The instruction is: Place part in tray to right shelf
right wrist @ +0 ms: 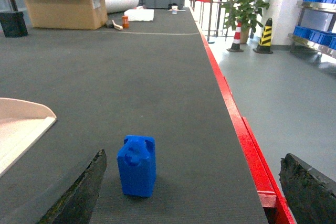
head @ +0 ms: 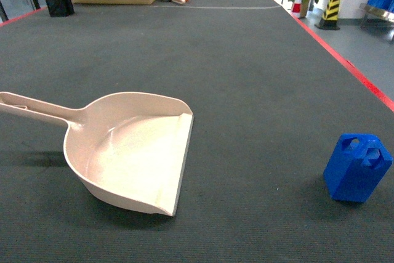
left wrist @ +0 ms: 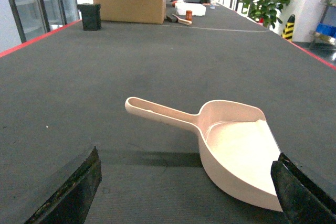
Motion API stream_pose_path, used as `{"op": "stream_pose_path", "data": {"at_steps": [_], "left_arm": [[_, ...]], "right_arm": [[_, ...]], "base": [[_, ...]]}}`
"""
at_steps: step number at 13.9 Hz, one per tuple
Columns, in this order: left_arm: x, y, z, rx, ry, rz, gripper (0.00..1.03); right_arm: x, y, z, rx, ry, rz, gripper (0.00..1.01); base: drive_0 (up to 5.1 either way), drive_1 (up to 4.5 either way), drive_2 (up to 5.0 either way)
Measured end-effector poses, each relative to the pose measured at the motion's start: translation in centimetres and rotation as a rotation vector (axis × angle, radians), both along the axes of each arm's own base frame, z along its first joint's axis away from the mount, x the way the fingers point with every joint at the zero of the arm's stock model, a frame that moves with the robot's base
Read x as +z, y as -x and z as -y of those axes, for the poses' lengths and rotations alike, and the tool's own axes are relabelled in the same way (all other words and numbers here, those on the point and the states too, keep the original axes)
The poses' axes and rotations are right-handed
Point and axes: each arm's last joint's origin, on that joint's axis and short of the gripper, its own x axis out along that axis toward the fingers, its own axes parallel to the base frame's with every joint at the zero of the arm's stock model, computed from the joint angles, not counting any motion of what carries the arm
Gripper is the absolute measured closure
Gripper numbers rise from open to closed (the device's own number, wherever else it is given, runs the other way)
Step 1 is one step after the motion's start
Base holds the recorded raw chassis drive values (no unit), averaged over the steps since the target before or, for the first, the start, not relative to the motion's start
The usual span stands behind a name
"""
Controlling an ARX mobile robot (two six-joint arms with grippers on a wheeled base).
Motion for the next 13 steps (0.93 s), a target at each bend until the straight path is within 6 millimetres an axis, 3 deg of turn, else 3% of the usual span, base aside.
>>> {"op": "stream_pose_path", "data": {"at_steps": [13], "left_arm": [[0.01, 0.0, 0.0, 0.0, 0.0, 0.0, 0.05]], "right_arm": [[0.0, 0.0, 0.0, 0.0, 0.0, 0.0, 0.03]], "base": [[0.0, 0.0, 0.0]]}}
